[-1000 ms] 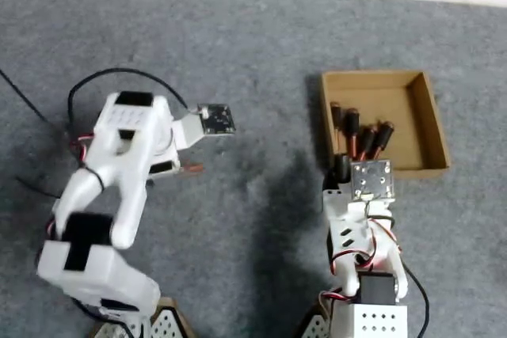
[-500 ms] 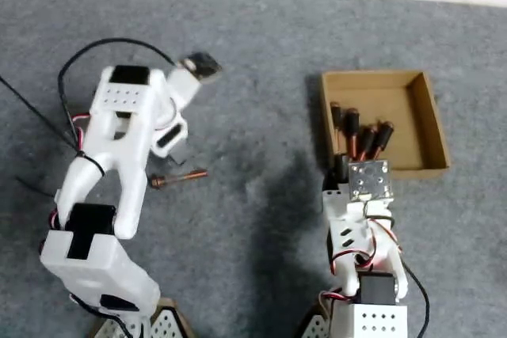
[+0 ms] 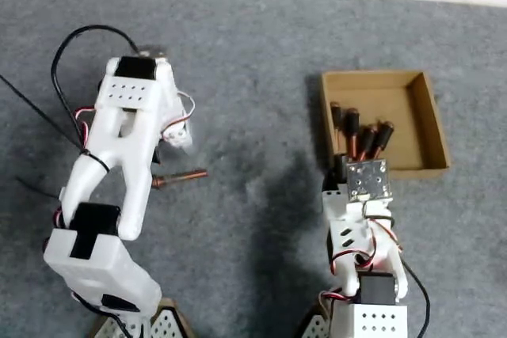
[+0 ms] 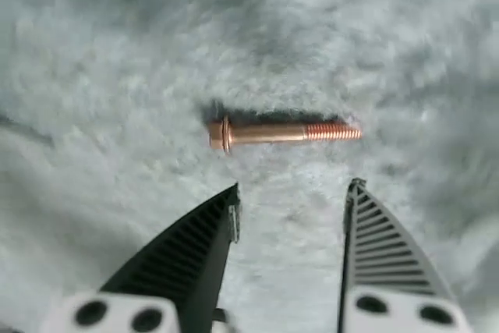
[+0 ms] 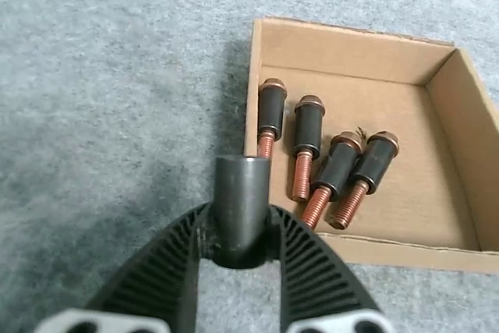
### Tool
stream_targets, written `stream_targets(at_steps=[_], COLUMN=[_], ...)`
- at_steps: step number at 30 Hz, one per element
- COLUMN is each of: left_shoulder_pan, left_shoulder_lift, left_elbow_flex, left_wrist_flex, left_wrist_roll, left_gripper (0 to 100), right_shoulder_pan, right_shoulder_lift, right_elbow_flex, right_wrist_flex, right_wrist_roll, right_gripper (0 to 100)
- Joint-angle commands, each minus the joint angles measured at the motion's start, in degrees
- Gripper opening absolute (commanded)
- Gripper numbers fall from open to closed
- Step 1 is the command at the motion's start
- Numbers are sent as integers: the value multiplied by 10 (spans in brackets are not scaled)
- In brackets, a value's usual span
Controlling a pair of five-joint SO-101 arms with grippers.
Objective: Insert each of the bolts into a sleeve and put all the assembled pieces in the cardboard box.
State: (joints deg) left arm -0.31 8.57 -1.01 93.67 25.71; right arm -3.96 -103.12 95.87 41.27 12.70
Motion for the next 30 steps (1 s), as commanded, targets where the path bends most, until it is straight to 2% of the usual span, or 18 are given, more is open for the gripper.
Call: stream_targets(at_steps=[1,6,12,21,27,30], left_shoulder_pan=[-1,20,-4,-9,-10,-19], left_shoulder_lift=[-5,-5,-10,-10,-8,-7], left_elbow_flex=[-15,65,198,306,311,313], left_wrist_flex=[7,-16,-217,-369,-383,-396], left_wrist_roll=[206,258,262,263,265,307], left_gripper=[210,210,207,207,207,207], right_shoulder_pan=[2,2,2,2,2,2], right_shoulder_lift=[-7,-7,-7,-7,-7,-7], right_elbow_flex=[46,47,47,46,46,46], right_wrist_flex=[-1,-1,-1,-1,-1,-1], right_wrist_roll=[5,5,6,6,6,6], right_gripper=[6,6,6,6,6,6])
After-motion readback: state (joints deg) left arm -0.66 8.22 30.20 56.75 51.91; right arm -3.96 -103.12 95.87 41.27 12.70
